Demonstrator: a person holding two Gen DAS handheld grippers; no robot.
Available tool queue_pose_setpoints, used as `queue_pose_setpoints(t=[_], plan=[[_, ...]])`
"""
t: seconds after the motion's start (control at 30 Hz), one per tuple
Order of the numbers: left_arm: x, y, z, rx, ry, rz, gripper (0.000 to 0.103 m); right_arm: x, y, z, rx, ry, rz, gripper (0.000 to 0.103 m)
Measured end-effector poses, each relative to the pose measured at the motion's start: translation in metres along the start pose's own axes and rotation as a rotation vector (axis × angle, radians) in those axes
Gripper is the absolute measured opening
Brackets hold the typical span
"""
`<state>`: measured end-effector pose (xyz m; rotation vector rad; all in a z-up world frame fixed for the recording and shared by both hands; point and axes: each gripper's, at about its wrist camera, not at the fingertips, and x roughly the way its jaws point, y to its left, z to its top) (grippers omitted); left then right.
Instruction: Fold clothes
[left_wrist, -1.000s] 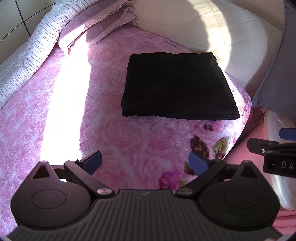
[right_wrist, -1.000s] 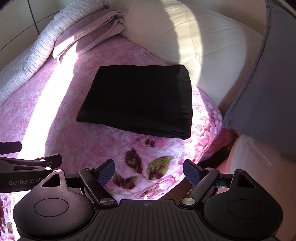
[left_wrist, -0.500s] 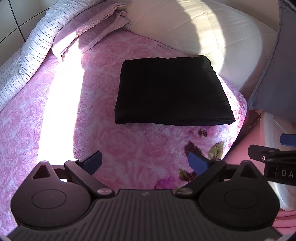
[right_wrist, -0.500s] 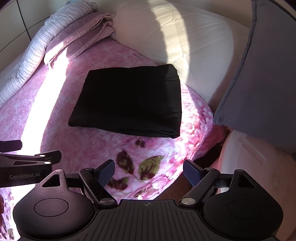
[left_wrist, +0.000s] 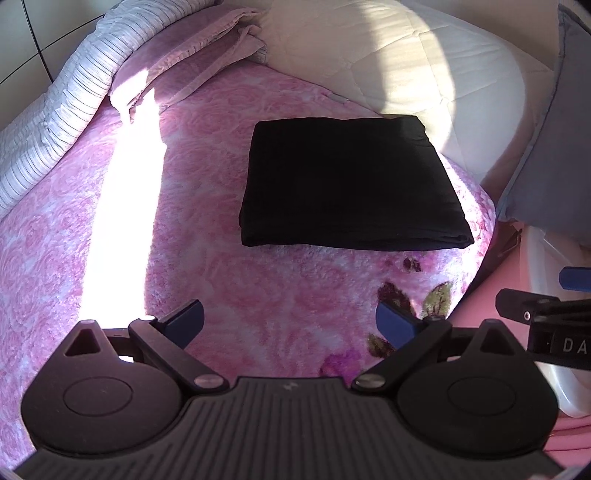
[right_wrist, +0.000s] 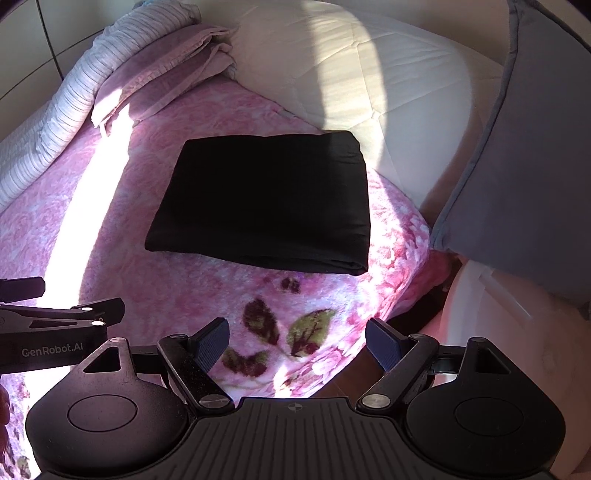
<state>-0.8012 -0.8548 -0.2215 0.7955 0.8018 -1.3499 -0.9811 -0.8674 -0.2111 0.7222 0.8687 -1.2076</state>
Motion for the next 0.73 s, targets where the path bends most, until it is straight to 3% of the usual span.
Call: queue_pose_setpoints(t=[0.73], plan=[[-0.0102, 0.0024, -0.0095, -0.005, -0.032, -0.006, 0.099, -0.0048, 0.0056, -0.0033, -0.005, -0.003, 0.003, 0.084]])
